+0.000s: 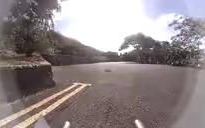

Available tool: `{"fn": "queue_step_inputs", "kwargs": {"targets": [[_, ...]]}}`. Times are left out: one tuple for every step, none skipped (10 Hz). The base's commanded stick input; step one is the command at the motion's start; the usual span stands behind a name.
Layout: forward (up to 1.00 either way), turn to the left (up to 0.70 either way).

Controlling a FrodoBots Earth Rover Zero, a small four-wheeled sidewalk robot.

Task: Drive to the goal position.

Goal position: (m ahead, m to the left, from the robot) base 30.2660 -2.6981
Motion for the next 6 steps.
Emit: {"fn": "queue_step_inputs", "kwargs": {"targets": [[0.7, 0.09], [0.7, 0.09], [0.7, 0.09], [0.7, 0.1], [0.7, 0.11], [0.7, 0.16]]}}
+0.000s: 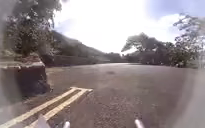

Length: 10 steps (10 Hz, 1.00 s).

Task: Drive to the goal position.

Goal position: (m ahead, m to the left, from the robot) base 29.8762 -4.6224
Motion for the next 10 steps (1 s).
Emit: {"fn": "queue_step_inputs", "kwargs": {"targets": [[0.7, 0.16], [0.7, 0.16], [0.7, 0.16], [0.7, 0.15], [0.7, 0.15], [0.7, 0.15], [0.7, 0.16], [0.7, 0.18], [0.7, 0.18], [0.7, 0.18]]}}
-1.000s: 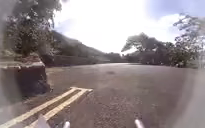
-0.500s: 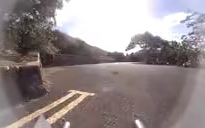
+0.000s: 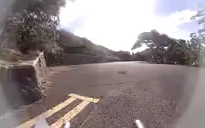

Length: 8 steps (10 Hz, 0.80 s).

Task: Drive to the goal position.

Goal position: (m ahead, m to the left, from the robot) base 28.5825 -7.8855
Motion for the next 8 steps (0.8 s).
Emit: {"fn": "queue_step_inputs", "kwargs": {"targets": [[0.7, 0.2], [0.7, 0.2], [0.7, 0.19], [0.7, 0.19], [0.7, 0.2], [0.7, 0.19], [0.7, 0.2], [0.7, 0.2]]}}
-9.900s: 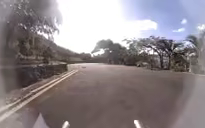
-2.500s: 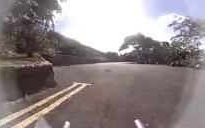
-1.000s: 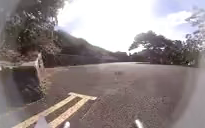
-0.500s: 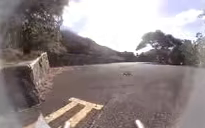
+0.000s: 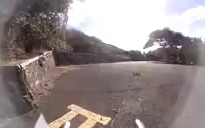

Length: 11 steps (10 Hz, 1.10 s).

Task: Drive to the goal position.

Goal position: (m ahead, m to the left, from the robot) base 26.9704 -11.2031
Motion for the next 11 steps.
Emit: {"fn": "queue_step_inputs", "kwargs": {"targets": [[0.7, 0.2], [0.7, 0.2], [0.7, 0.2], [0.7, 0.2], [0.7, 0.2], [0.7, 0.2], [0.7, 0.2], [0.7, 0.2], [0.7, 0.2], [0.7, 0.2], [0.7, 0.2]]}}
